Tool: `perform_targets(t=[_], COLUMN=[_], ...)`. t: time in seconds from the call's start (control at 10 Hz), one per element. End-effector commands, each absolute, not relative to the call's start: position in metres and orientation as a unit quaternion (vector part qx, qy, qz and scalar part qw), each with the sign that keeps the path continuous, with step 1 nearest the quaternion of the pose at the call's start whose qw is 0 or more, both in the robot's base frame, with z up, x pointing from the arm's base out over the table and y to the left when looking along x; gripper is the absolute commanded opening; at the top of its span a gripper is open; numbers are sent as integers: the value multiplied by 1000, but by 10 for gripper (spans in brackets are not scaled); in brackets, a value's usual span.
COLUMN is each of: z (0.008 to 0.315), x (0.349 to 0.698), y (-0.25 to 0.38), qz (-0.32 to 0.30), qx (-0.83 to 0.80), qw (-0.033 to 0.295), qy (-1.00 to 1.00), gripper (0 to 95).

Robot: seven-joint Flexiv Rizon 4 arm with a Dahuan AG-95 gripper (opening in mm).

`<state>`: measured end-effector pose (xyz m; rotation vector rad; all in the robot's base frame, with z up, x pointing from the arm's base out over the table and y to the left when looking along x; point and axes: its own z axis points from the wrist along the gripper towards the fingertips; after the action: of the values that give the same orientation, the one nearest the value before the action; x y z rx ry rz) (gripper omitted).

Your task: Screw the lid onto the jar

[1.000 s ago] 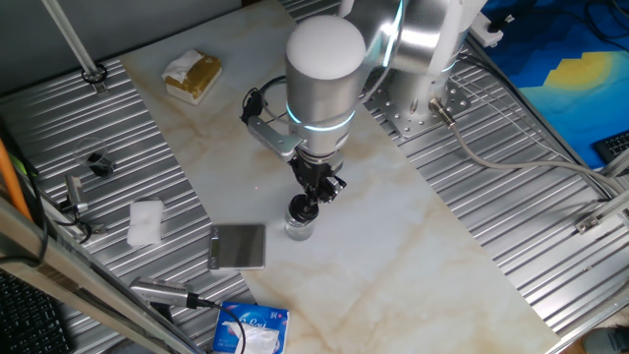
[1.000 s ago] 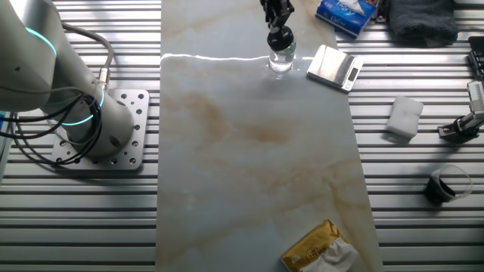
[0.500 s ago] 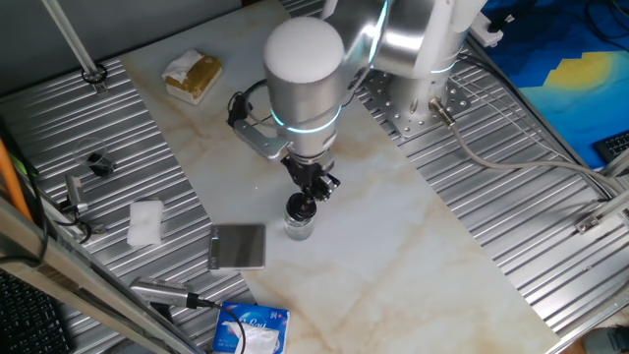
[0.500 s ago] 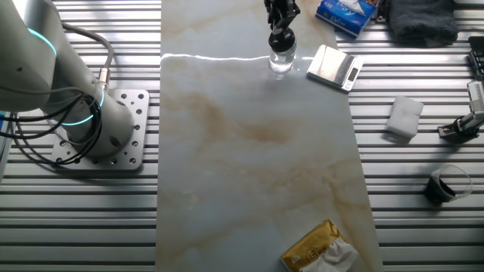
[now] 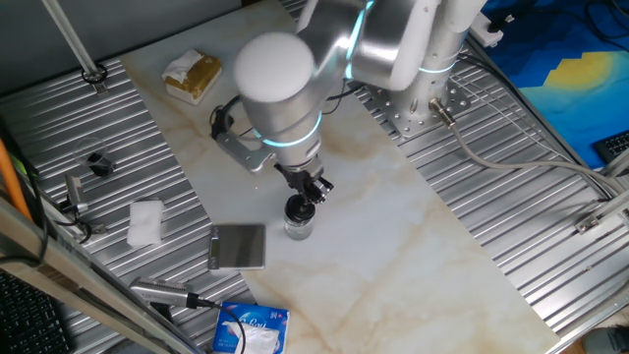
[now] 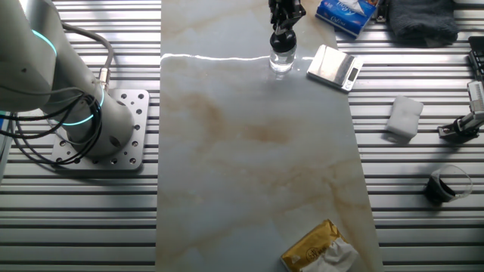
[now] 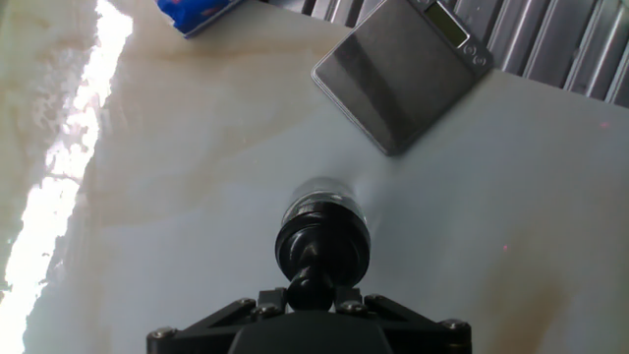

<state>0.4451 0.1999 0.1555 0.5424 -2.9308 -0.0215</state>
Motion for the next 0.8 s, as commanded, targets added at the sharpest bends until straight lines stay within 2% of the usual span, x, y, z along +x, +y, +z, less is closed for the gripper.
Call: perform_targets(t=[0.1,0.8], z=[155,157], x=[445,447], y=[199,198], qz=[-9,-13], qx=[183,186], qw=[93,109], qy=[-979,-976], gripper=[0,0])
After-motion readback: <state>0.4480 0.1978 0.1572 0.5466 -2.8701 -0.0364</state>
